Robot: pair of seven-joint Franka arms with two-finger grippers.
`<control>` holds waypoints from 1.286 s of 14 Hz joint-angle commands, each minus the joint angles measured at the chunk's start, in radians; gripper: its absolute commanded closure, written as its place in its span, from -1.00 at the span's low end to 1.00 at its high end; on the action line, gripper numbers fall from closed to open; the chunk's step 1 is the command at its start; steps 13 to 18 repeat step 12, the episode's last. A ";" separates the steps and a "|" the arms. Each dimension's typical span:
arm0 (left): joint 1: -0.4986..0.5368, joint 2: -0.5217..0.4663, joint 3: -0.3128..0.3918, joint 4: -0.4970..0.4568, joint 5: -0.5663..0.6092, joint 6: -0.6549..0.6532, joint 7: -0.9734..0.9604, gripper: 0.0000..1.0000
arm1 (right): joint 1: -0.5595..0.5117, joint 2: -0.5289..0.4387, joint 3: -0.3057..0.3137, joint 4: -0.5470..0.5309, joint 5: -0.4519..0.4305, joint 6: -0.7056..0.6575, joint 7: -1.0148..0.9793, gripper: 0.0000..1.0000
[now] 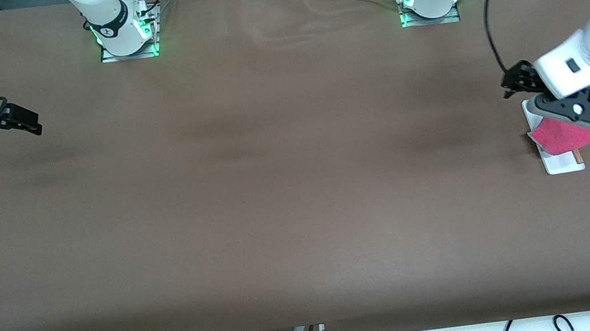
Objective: Pass towel and hang on rack
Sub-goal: 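Release the towel and withdraw the left gripper from the rack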
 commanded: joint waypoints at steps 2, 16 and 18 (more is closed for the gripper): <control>-0.017 -0.162 0.023 -0.259 -0.035 0.203 -0.142 -1.00 | -0.001 0.006 0.002 0.021 0.006 -0.010 -0.012 -1.00; 0.020 -0.192 0.028 -0.284 -0.079 0.224 -0.144 -1.00 | -0.001 0.006 0.002 0.021 0.006 -0.010 -0.012 -1.00; 0.020 -0.192 0.028 -0.284 -0.079 0.224 -0.144 -1.00 | -0.001 0.006 0.002 0.021 0.006 -0.010 -0.012 -1.00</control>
